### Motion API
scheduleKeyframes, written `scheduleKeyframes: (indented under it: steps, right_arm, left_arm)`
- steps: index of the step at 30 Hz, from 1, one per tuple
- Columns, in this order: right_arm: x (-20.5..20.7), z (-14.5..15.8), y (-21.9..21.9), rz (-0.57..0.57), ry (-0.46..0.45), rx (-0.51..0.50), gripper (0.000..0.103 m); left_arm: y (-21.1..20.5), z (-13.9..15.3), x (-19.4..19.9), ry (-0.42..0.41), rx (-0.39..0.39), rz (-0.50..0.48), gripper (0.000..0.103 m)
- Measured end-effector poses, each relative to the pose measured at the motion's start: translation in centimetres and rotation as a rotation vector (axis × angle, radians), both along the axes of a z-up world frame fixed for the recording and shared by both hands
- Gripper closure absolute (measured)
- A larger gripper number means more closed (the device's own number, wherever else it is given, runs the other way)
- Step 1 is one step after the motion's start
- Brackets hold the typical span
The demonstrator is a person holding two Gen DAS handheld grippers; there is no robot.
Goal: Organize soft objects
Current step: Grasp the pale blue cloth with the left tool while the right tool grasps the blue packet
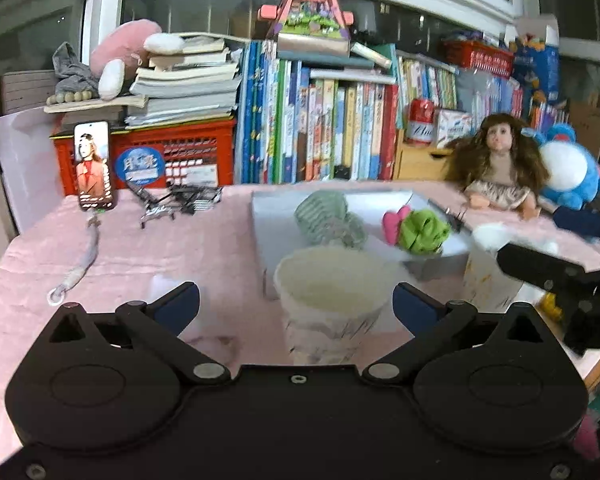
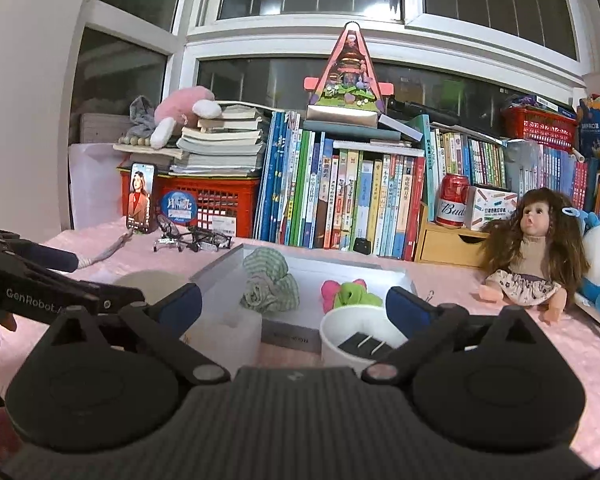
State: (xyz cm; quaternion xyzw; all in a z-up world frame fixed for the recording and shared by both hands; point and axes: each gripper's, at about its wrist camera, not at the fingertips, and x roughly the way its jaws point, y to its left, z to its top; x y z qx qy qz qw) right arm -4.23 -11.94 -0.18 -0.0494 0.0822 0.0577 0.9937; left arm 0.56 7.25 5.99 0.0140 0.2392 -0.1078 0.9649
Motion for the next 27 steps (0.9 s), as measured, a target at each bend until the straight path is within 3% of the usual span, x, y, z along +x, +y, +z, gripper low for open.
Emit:
scheduleKeyframes:
  steps: [8,13,22,27]
  right_arm:
    - [-0.9,-1.7,0.8,0.020,0.019,-0.012,0.001]
    - [-1.2,-3.6,1.3,0.030,0.085,-0.025,0.003]
    - [-0.4,-5.7,0.4,-0.041,0.169,0.000,0.010]
    - [0.5,-6.1,0.2,-0.058,0.183,0.005,0.011]
  left_arm:
    - [1.5,-1.4,-1.3,0.015,0.033,0.063,0.000]
    - [2.8,-2.1,-1.6,0.021,0.044,0.141,0.000]
    - [4.5,-4.2,-0.9,0.095,0.029,0.225,0.001]
    - [5.1,-5.0,-0.4,0.137,0.006,0.247,0.013]
